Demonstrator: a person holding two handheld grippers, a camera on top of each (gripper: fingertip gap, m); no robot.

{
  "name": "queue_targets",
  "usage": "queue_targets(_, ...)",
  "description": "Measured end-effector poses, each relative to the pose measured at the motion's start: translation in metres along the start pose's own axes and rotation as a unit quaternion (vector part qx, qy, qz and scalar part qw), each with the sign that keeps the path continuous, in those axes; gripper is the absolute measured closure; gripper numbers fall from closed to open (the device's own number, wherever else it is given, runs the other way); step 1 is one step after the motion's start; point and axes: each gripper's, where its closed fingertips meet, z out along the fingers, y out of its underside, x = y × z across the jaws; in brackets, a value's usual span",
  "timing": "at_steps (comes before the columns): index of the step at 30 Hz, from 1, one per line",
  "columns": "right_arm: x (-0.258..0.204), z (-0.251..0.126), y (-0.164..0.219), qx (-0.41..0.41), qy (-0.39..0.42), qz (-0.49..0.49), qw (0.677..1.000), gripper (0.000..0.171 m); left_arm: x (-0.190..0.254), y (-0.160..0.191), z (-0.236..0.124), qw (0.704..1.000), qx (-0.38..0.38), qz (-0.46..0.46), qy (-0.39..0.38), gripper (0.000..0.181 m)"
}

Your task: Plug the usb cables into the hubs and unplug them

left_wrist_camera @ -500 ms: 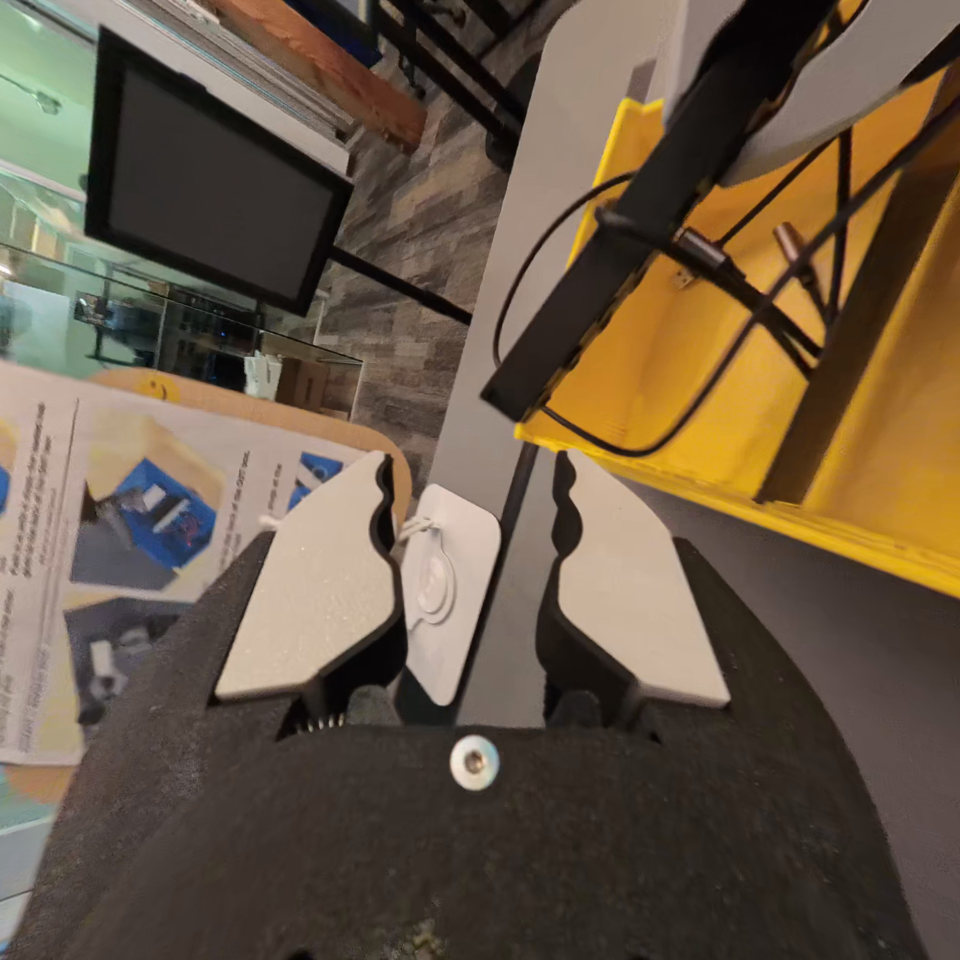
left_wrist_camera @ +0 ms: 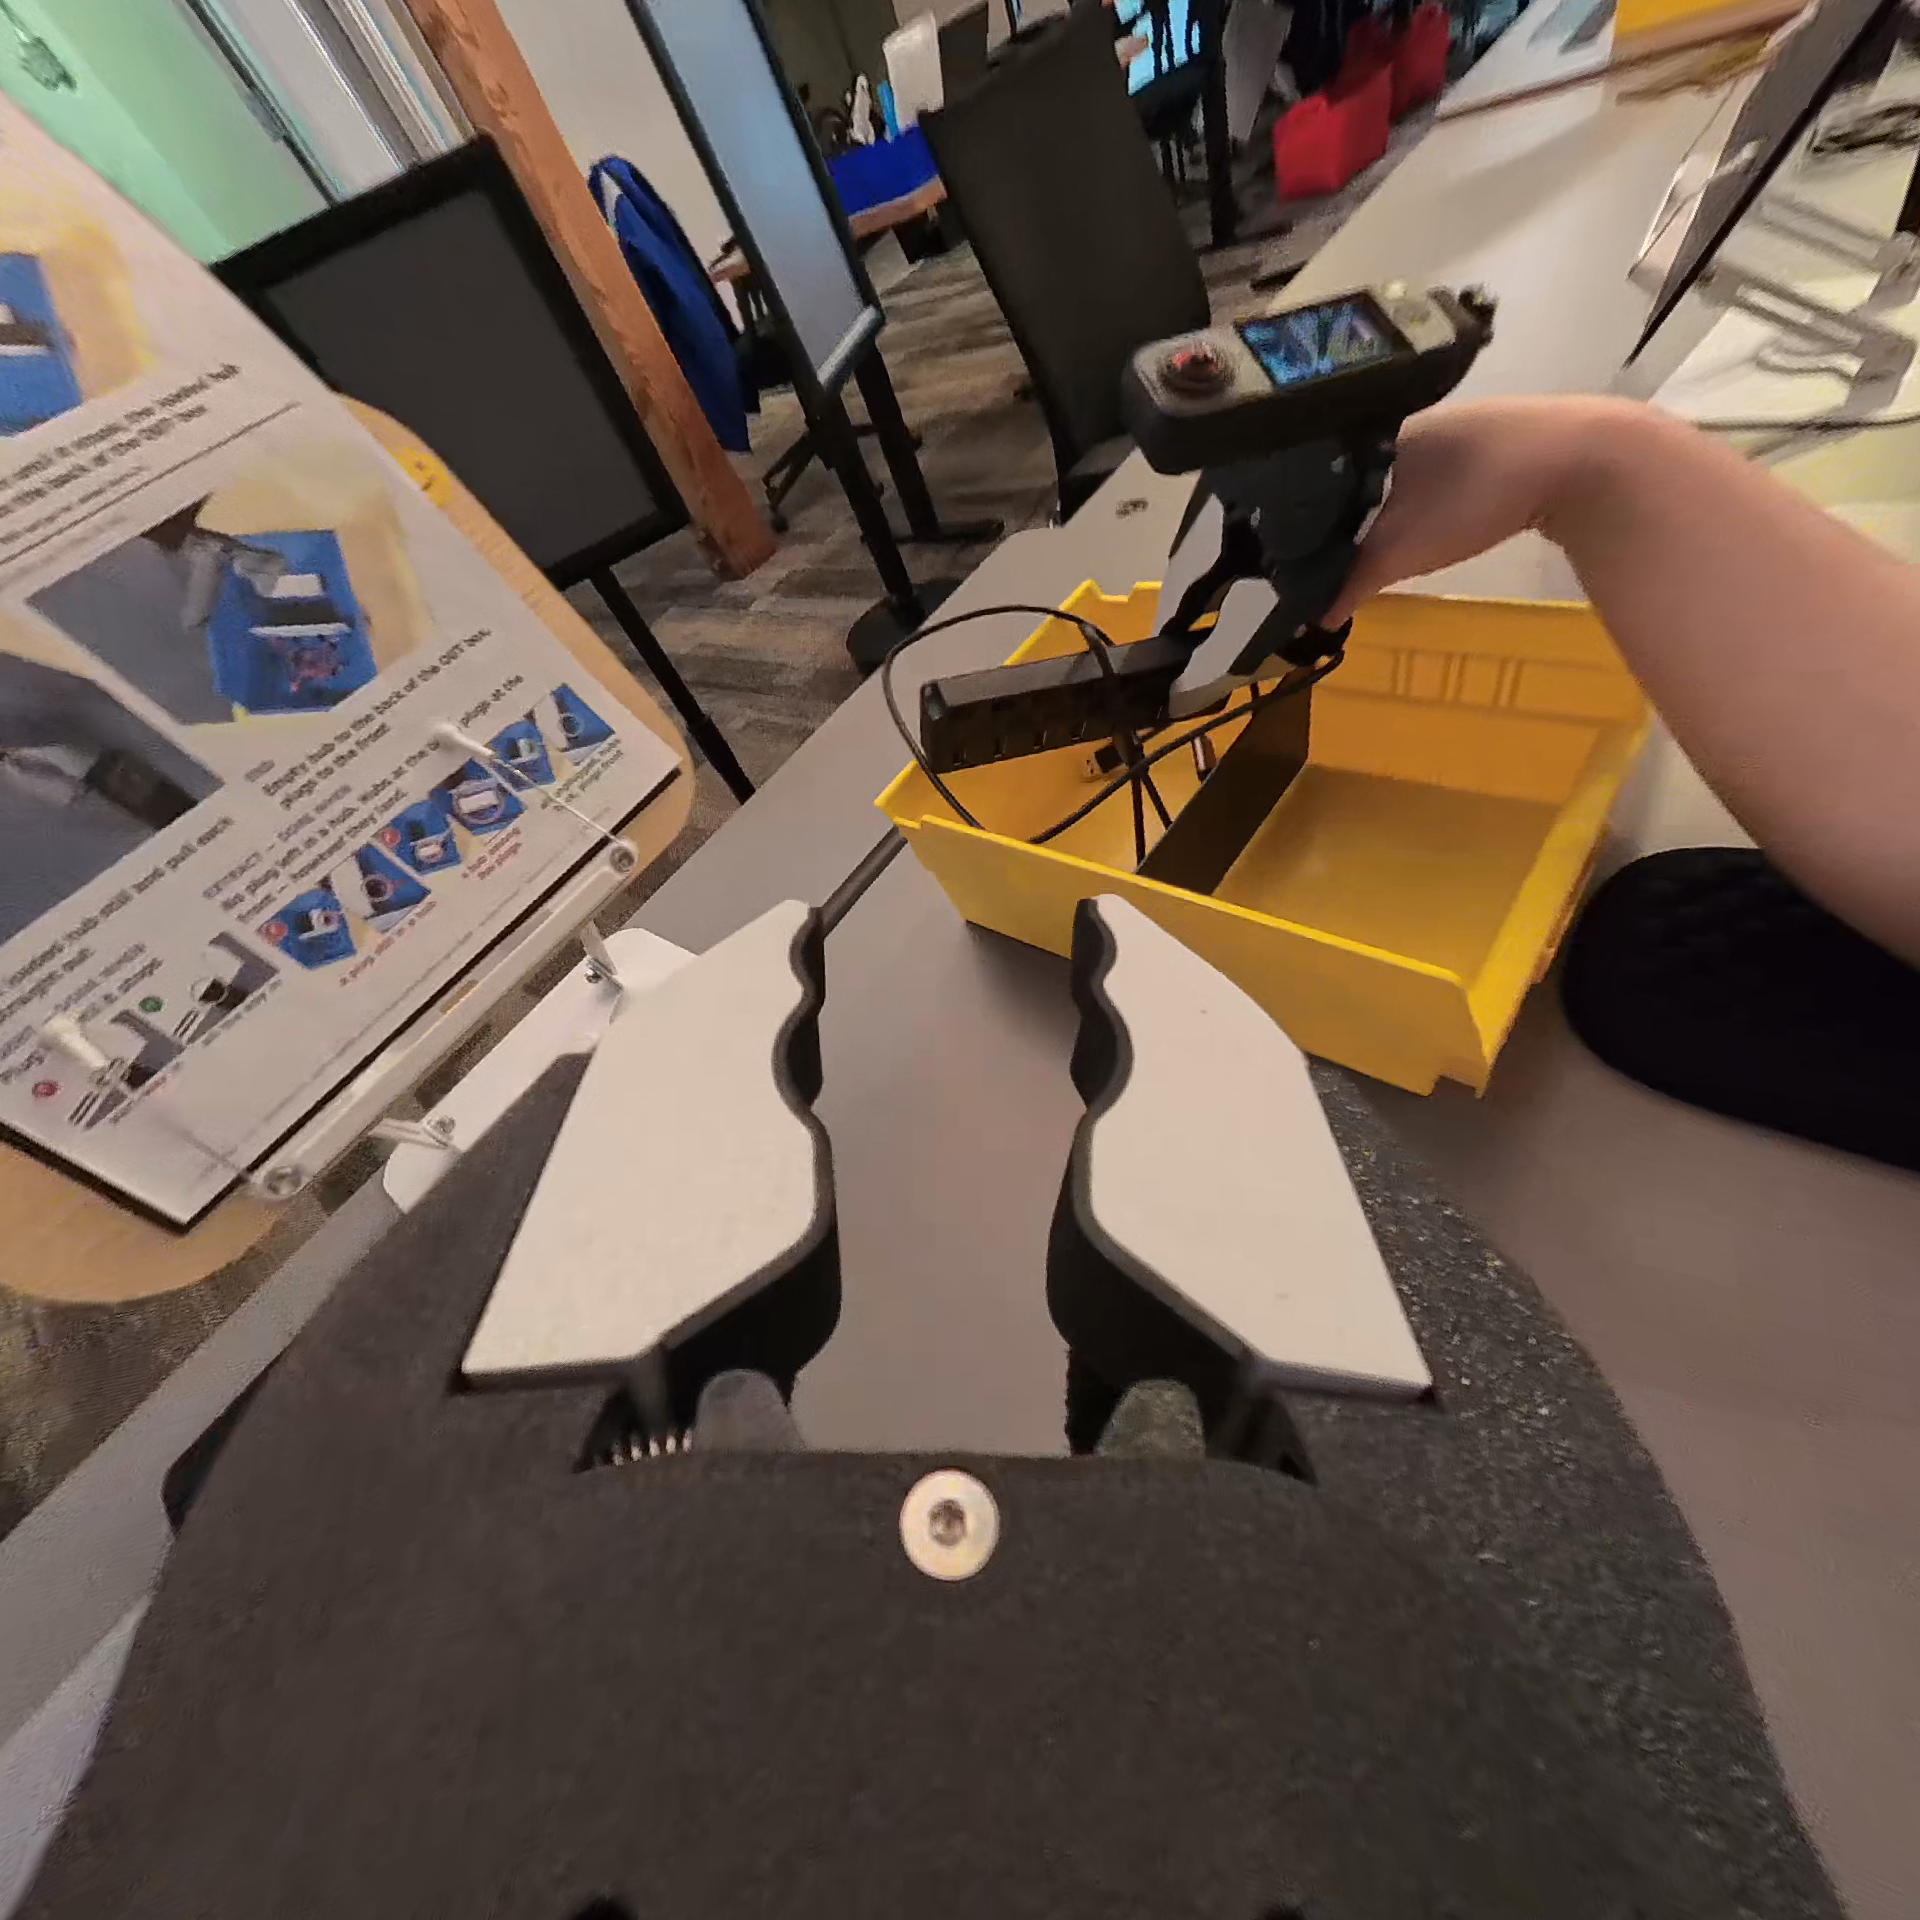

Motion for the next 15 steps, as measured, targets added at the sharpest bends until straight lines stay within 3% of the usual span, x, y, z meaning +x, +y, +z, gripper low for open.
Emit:
queue_targets(4, 0.008, -0.017, 0.002, 0.004, 0.032, -0.009, 0.999, 0.138, -0.023, -0.005, -0.03, 0.999, 0.022, -0.016, -0.024, 0.137)
queue_targets(9, 0.016, -0.074, -0.018, 0.082, 0.067, 0.024, 0.994, 0.134, -0.042, -0.008, -0.062, 0.998, 0.036, -0.024, -0.048, 0.137)
queue_targets(12, 0.011, -0.108, -0.048, 0.154, 0.076, 0.041, 0.984, 0.131, -0.053, -0.01, -0.082, 0.996, 0.039, -0.032, -0.074, 0.138)
queue_targets(15, -0.011, -0.145, -0.101, 0.277, 0.022, 0.058, 0.959, 0.129, -0.06, -0.013, -0.11, 0.993, 0.047, -0.052, -0.094, 0.138)
